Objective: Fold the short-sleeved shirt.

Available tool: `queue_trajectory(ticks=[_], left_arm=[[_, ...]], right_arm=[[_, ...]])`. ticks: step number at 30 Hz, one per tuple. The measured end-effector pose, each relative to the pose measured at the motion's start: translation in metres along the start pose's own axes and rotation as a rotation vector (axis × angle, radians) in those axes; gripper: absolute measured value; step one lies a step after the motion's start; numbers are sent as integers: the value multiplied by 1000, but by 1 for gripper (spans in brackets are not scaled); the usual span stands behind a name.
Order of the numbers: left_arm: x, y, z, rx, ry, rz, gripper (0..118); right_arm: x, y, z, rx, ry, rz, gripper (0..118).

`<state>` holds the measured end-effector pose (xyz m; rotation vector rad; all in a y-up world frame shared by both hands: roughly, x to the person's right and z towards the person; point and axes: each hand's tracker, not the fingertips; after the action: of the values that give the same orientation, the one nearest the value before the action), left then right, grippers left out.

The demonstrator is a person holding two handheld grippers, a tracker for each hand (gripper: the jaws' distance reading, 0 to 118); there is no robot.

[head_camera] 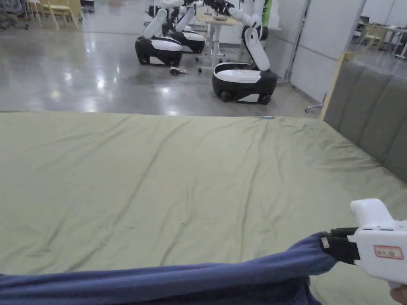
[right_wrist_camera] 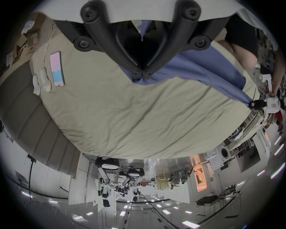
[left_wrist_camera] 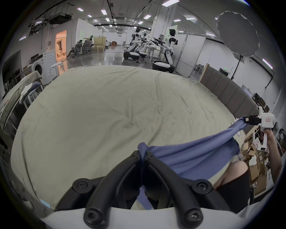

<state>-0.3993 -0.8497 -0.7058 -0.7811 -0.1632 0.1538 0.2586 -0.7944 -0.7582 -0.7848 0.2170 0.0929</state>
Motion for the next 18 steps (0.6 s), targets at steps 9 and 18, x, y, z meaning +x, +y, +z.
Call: queue_trajectory(ticks=[9, 18], left_arm=[[8, -93, -19, -159, 6, -23, 2], [-21, -103, -20, -110, 11, 67, 24]], right_arm=[[-10, -121, -42, -234, -117, 77, 0], [-18, -140, -57, -217, -255, 153, 23]])
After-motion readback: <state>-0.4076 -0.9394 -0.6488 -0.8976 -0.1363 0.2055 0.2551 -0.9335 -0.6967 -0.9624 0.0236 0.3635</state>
